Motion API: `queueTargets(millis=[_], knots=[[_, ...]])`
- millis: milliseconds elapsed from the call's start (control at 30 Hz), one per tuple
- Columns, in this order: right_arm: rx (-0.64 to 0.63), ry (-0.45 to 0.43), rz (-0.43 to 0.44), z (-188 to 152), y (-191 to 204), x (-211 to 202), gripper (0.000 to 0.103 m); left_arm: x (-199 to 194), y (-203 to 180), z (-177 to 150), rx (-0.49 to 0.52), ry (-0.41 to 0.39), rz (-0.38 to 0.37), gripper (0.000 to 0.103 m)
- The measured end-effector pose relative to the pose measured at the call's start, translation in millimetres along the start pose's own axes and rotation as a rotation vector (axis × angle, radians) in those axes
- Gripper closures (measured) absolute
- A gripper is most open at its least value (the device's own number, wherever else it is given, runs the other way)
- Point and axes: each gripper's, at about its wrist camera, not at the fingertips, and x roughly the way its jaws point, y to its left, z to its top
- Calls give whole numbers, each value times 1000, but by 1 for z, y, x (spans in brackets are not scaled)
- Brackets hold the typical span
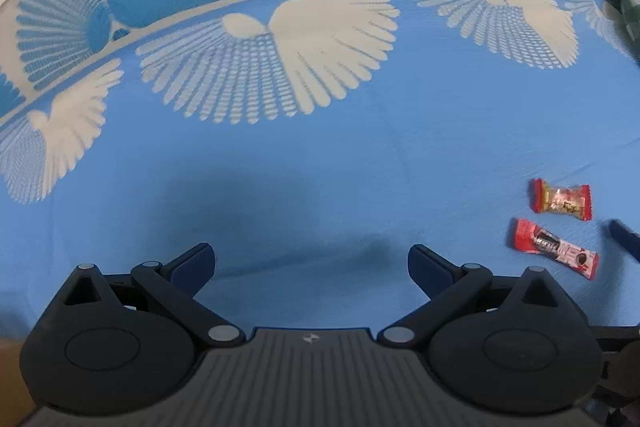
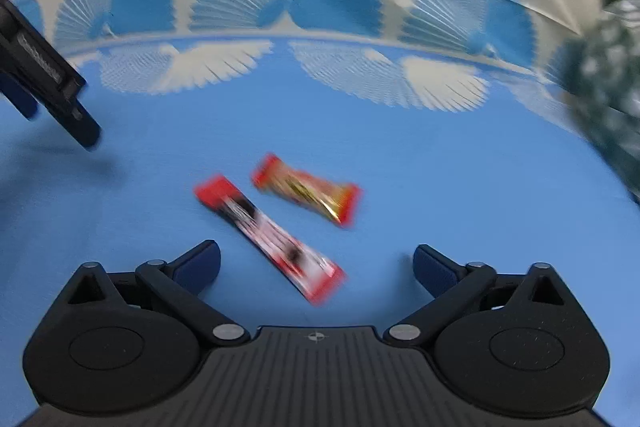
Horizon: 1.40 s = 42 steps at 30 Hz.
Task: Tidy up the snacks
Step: 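Grasp the gold-wrapped candy with left tool while right tool grasps the red candy stick, then carry both candies over the box and open both tools to drop them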
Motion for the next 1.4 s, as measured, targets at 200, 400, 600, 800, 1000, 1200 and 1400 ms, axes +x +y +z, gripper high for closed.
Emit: queueTargets(millis=[200, 400, 600, 800, 1000, 1200, 1400], knots=[[-40, 6, -25, -12, 12, -26, 94, -4, -40, 15, 135, -114, -78, 0], [213, 51, -190, -62, -16, -88, 95, -2, -117, 29, 411, -179, -269, 0], [390, 12, -199, -81, -34, -101, 95, 18, -175, 19, 693, -194, -256, 6], [376, -5, -213, -78, -33, -90, 95, 19, -165, 14, 584, -115, -338, 63], [443, -13, -241, -84, -6, -106, 96, -11, -122, -30, 432, -112, -368, 88], [544, 23, -193, -90, 48, -135, 96, -42, -49, -87, 254, -76, -371, 89], [576, 10, -129, -71, 91, -180, 96, -121, 20, -136, 143, -147, -320, 89]])
